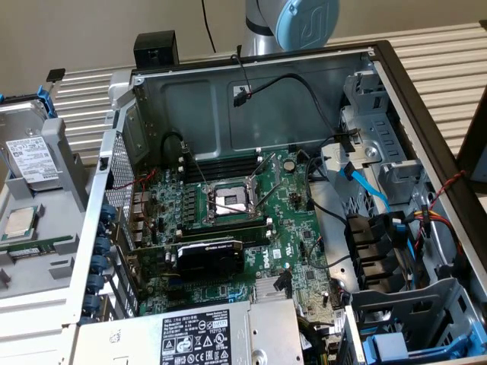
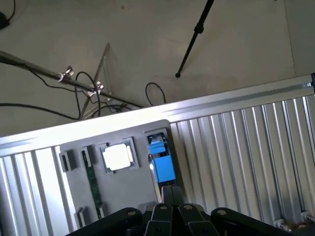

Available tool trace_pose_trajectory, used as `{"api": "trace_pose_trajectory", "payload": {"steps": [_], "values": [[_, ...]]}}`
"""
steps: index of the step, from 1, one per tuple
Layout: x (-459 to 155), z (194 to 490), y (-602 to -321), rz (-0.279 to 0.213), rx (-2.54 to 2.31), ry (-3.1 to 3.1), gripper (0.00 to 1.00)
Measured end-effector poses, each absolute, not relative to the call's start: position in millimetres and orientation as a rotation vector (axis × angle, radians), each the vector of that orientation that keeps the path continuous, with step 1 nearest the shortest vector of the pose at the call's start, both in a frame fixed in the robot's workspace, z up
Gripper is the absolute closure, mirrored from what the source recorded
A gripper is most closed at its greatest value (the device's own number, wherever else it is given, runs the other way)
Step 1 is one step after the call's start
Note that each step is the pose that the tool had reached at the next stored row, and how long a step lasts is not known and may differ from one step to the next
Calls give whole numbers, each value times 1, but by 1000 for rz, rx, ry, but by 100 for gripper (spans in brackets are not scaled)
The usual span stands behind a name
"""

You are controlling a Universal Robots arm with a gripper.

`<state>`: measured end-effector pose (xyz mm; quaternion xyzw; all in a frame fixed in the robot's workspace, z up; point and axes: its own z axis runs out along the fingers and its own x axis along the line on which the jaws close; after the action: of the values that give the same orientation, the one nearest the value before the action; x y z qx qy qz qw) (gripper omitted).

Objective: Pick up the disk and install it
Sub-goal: 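Pick up the disk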

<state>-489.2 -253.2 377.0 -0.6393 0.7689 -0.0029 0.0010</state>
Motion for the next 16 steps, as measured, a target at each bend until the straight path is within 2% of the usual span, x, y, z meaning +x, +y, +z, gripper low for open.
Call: {"api": "trace_pose_trajectory", "payload": {"steps": [16], "values": [[-490,376,-253,-10,-2170,2267,89]]}}
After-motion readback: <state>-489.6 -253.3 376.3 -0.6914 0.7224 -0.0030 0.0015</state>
